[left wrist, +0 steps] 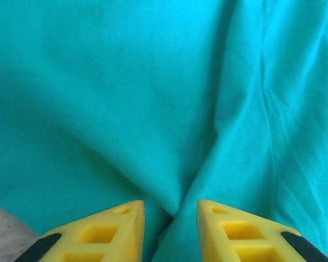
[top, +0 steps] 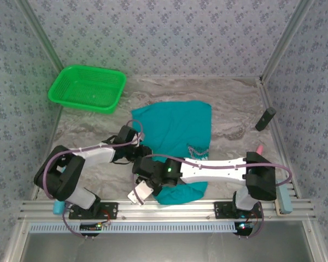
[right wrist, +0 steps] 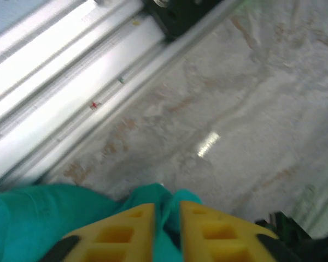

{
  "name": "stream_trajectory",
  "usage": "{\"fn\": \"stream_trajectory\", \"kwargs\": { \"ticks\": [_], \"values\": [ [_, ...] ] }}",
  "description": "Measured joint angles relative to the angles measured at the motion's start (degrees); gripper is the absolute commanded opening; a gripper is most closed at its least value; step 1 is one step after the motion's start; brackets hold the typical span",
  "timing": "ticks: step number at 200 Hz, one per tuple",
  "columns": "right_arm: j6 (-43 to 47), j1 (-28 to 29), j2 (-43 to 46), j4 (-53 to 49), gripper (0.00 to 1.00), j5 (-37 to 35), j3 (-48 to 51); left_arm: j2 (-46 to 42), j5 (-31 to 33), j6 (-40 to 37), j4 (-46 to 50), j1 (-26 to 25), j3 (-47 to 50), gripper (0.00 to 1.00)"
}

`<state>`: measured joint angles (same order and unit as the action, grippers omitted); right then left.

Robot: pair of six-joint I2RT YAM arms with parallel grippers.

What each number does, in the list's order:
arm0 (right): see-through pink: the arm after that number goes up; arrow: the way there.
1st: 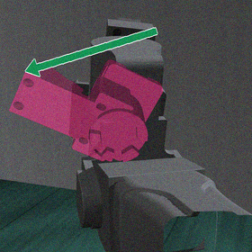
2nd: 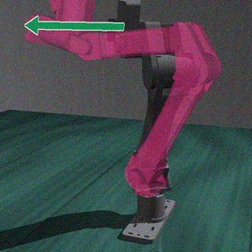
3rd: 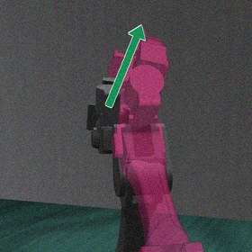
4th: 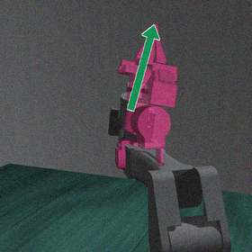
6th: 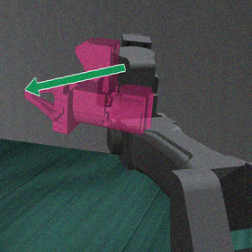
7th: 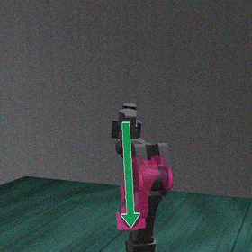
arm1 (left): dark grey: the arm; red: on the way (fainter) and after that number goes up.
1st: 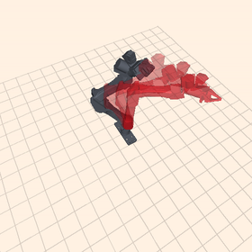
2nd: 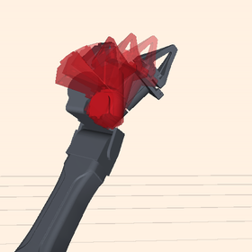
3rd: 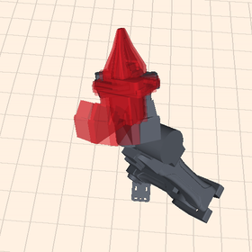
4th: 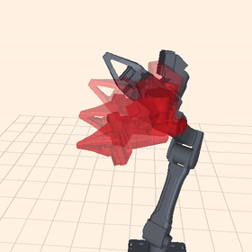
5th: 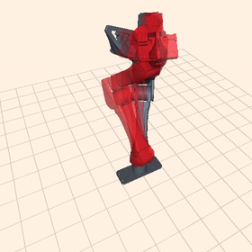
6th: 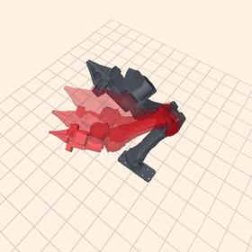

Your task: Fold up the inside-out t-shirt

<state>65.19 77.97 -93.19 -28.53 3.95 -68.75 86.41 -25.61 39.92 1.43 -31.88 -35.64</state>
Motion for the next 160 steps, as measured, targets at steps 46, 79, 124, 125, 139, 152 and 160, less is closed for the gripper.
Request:
{"fn": "stream_trajectory", "kwargs": {
  "ticks": [46, 79, 124, 125, 139, 152, 160],
  "values": [
    [-9.51, -9.18, 7.98, 7.02, 0.33, 11.89, 8.02, 0.70, -0.28, -1.33, 0.07, 2.64, -0.11, 0.31],
    [-23.93, -23.87, 22.71, 13.14, 0.39, 12.46, 17.46, -0.52, -0.26, -3.65, 2.64, 5.86, -1.44, 0.31],
    [-63.01, -36.41, 26.99, 10.75, 0.49, -4.98, 18.51, -3.19, 0.11, -7.85, 5.92, 5.55, -5.75, 0.37],
    [-63.60, -36.65, 26.93, 10.49, 0.49, -5.11, 18.51, -3.17, 0.28, -8.02, 6.14, 5.33, -5.95, 0.38],
    [-76.00, -42.60, 24.96, 6.71, 0.50, -6.78, 18.93, -2.47, 1.77, -10.10, 8.52, 2.64, -8.63, 0.41],
    [-84.19, -47.84, 22.51, 5.68, 0.50, -6.60, 21.07, -0.31, 3.21, -12.00, 10.49, 0.37, -12.33, 0.41],
    [-87.56, -50.14, 21.14, 5.46, 0.49, -6.01, 22.93, 1.92, 4.31, -12.85, 11.06, -0.72, -15.34, 0.40]
  ]
}}
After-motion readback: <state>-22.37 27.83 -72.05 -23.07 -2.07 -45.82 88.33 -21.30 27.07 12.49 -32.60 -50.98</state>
